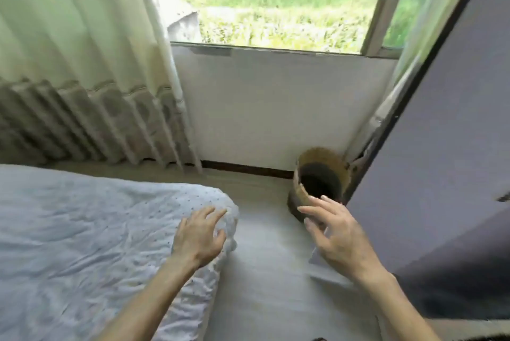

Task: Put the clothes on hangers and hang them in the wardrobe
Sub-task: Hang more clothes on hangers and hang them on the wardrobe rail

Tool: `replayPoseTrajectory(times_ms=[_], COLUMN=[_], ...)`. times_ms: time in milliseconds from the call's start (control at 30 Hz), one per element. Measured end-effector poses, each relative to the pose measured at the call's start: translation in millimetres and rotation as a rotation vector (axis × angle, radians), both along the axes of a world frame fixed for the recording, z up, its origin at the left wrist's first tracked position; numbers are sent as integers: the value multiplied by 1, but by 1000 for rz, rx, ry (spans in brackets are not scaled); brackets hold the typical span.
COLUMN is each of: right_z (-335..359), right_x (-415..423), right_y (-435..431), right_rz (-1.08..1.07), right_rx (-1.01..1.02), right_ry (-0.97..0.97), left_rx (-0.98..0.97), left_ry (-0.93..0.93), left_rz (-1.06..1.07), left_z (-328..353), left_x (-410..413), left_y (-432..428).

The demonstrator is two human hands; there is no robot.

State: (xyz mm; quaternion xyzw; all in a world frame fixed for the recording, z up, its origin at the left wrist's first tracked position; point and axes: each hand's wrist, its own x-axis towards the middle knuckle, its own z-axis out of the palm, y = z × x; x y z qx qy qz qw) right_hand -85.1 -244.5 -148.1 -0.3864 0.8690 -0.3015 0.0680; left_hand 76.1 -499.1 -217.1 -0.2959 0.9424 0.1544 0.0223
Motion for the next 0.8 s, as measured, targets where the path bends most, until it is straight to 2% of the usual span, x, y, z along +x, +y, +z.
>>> replayPoseTrajectory(times_ms=[200, 400, 567, 800], right_z=[-8, -2, -6, -29], right_x=[95, 184, 251, 334], right_y=[-121, -213, -263, -301], right_rz=[435, 863, 1171, 1492], right_rx=[86, 122, 165, 133], right_ry=[62, 181, 215, 203], left_rx=[42, 46, 61, 15], left_ry=[-17, 6, 26, -30], left_rz=[431, 840, 1119, 1491], left_z=[-8, -8, -12, -13], left_x=[182, 320, 400, 462], left_y=[-36, -19, 19, 87])
